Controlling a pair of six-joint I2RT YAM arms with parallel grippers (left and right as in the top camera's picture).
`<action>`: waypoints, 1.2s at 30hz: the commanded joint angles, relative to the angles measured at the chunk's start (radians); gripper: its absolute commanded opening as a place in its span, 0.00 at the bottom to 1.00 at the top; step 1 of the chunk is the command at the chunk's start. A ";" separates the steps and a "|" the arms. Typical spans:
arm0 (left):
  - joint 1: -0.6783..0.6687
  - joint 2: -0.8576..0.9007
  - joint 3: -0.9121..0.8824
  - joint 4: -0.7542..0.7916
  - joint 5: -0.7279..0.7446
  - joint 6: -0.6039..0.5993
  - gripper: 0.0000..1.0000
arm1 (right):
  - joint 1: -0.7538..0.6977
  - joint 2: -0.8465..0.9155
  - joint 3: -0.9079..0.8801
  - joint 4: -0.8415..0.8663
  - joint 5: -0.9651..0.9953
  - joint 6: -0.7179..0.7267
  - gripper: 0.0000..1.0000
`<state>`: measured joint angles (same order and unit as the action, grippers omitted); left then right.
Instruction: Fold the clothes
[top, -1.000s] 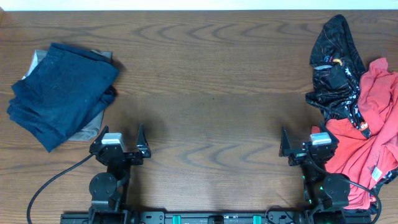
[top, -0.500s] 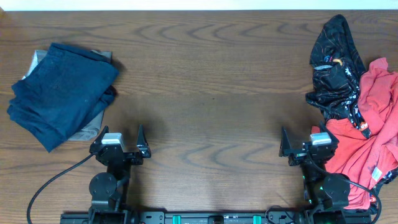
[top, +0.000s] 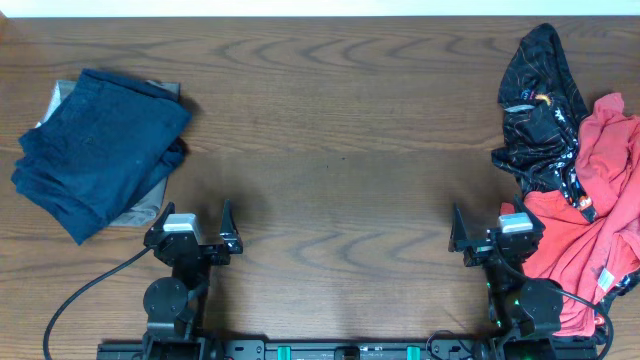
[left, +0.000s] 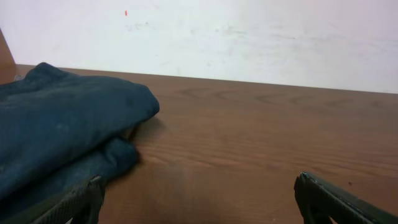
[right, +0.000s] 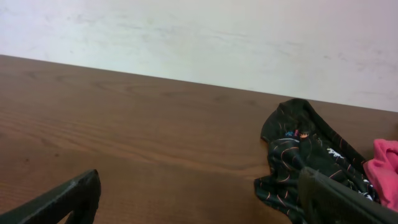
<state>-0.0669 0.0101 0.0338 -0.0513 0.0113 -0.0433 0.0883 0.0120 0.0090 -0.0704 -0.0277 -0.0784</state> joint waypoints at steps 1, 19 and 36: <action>0.006 -0.006 -0.030 -0.015 -0.023 0.021 0.98 | -0.001 -0.003 -0.003 -0.001 -0.006 -0.013 0.99; 0.005 -0.006 -0.030 -0.008 -0.023 0.021 0.98 | -0.001 -0.003 -0.003 0.000 -0.010 0.145 0.99; 0.005 0.111 0.018 -0.032 0.192 -0.080 0.98 | -0.004 0.167 0.238 -0.317 0.206 0.251 0.99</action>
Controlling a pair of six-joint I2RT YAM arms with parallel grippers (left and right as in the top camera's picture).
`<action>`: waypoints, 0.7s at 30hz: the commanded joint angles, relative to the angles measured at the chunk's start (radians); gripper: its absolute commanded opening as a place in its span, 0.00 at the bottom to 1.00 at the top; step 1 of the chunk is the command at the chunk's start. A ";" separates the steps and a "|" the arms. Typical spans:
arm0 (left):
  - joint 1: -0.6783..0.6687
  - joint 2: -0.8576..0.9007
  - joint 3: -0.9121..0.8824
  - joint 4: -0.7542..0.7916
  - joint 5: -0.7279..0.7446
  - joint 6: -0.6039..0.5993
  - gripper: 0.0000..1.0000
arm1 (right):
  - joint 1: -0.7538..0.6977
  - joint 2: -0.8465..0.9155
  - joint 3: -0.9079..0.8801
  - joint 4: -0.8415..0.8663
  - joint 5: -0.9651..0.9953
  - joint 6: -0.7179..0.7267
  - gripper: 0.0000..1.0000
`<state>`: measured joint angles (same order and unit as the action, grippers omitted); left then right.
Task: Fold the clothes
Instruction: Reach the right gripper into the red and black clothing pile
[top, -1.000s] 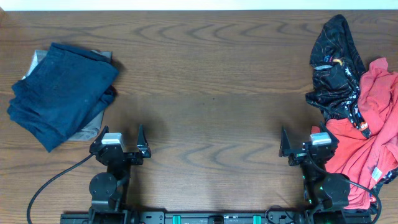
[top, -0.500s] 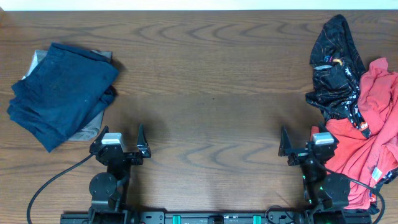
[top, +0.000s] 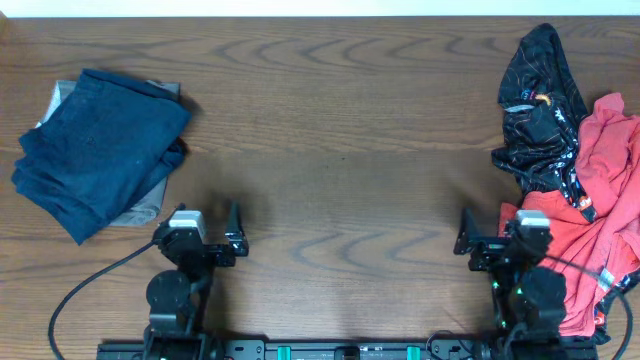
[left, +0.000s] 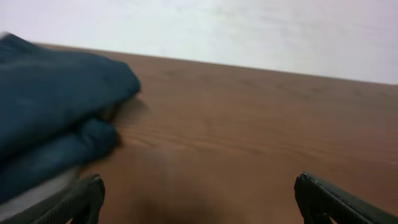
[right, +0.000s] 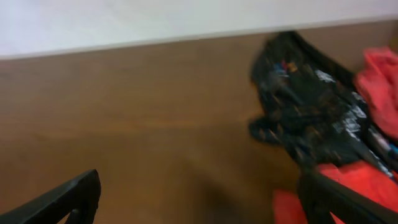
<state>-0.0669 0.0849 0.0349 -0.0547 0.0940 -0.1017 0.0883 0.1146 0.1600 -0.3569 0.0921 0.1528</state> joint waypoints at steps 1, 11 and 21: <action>0.005 0.057 0.034 -0.040 0.109 -0.035 0.98 | -0.004 0.100 0.116 -0.055 0.089 0.019 0.99; 0.005 0.409 0.410 -0.312 0.108 -0.053 0.98 | -0.007 0.617 0.398 -0.267 0.090 0.026 0.99; 0.005 0.647 0.541 -0.472 0.138 -0.054 0.98 | -0.045 0.968 0.418 -0.296 0.223 0.190 0.92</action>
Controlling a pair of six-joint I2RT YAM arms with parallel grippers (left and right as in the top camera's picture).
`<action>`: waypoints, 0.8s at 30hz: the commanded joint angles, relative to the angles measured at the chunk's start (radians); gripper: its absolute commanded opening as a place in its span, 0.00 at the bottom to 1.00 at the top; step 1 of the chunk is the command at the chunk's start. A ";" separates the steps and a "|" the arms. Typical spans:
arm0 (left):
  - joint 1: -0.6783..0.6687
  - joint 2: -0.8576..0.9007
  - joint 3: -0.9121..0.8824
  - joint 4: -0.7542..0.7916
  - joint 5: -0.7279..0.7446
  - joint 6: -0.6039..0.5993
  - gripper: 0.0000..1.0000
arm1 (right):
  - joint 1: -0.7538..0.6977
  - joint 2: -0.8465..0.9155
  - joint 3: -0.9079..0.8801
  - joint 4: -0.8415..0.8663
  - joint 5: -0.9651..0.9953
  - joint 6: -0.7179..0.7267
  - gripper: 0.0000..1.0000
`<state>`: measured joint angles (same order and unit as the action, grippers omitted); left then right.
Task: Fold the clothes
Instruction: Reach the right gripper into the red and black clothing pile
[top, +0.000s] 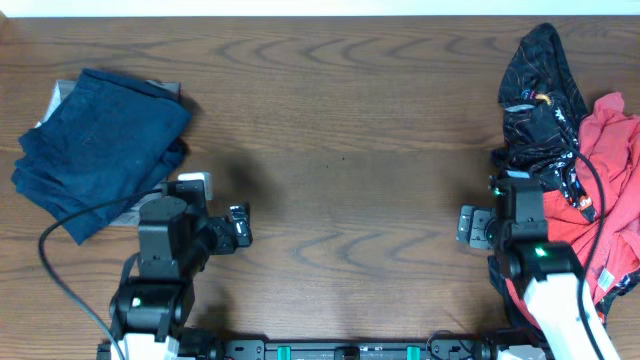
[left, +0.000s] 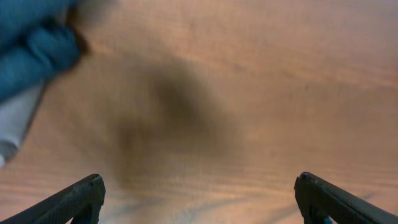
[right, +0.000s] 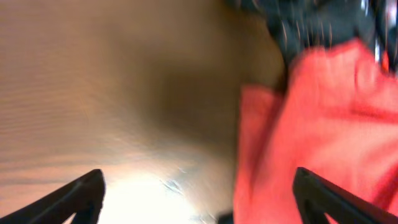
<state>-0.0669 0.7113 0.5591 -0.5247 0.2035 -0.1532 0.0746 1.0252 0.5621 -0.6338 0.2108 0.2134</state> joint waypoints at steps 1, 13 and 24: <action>0.005 0.030 0.017 -0.002 0.036 -0.002 0.98 | -0.046 0.092 0.016 -0.029 0.125 0.175 0.91; 0.005 0.052 0.017 -0.002 0.037 -0.002 0.98 | -0.140 0.389 0.016 0.048 0.124 0.220 0.36; 0.005 0.052 0.017 0.006 0.037 -0.002 0.98 | -0.185 0.243 0.176 -0.054 0.121 0.189 0.01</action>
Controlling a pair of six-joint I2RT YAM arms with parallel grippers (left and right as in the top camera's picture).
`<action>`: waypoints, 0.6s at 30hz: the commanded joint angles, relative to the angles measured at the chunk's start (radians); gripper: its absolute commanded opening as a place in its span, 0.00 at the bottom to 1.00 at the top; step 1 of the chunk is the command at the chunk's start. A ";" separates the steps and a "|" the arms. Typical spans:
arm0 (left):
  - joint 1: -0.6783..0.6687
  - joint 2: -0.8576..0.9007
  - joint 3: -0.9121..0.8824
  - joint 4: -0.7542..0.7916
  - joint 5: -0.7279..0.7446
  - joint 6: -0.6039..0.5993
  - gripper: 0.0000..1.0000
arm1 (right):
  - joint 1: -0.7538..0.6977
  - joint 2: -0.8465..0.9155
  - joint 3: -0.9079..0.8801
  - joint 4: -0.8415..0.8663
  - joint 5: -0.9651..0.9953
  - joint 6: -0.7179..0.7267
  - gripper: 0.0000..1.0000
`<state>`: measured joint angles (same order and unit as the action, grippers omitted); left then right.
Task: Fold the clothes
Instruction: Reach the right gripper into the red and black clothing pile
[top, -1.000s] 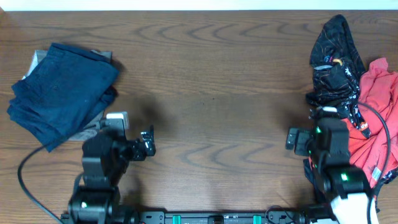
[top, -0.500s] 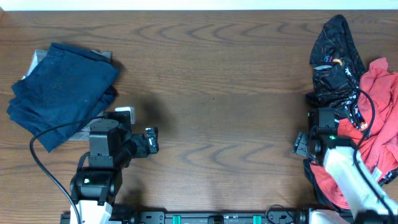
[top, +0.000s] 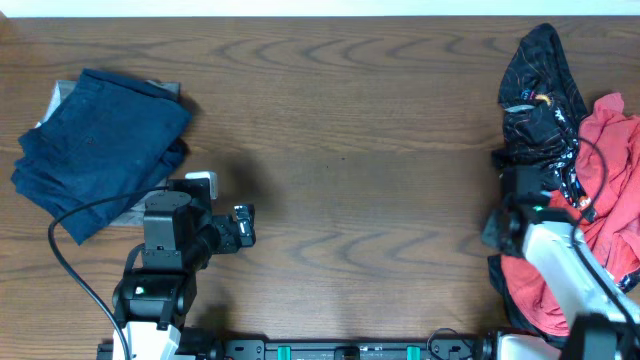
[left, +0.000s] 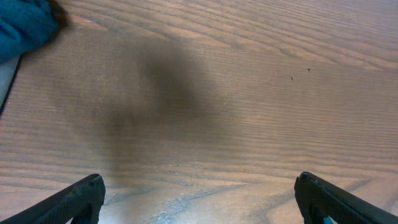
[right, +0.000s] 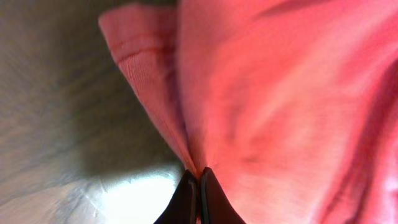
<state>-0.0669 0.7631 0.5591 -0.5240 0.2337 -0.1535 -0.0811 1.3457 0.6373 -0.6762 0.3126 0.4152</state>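
A crumpled red garment (top: 600, 200) lies at the table's right edge, with a black patterned garment (top: 540, 100) heaped behind it. My right gripper (right: 197, 180) is shut on a fold of the red cloth (right: 267, 106) near its left edge; in the overhead view the right arm (top: 545, 250) lies over that garment. A folded dark blue garment (top: 95, 150) rests at the far left on a grey folded piece (top: 140, 212). My left gripper (left: 199, 196) hangs open over bare wood to the right of the blue pile, nothing between its fingers.
The brown wooden table (top: 340, 150) spans the whole view. A black cable (top: 75, 235) loops from the left arm past the blue pile. A corner of the blue garment (left: 25, 25) shows at the upper left of the left wrist view.
My right gripper was open above the red garment's left edge and is now shut on a fold of it. The left wrist has shifted slightly right, still open over bare wood.
Both arms sat low at the front edge, grippers open and facing the far wall. Then both were tilted toward the table. Later they pointed down, the left by the blue pile, the right over the red garment. Now the right grips the red cloth.
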 joint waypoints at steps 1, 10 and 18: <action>0.005 0.000 0.017 0.005 0.006 -0.002 0.98 | -0.042 -0.106 0.144 -0.033 0.019 -0.024 0.01; 0.005 0.000 0.017 0.013 0.006 -0.002 0.98 | -0.116 -0.296 0.417 0.063 -0.422 -0.306 0.01; 0.005 0.000 0.017 0.016 0.006 -0.002 0.98 | -0.008 -0.316 0.464 0.281 -1.356 -0.465 0.01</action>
<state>-0.0669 0.7631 0.5591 -0.5125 0.2337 -0.1535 -0.1551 1.0279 1.0790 -0.4049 -0.5766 0.0368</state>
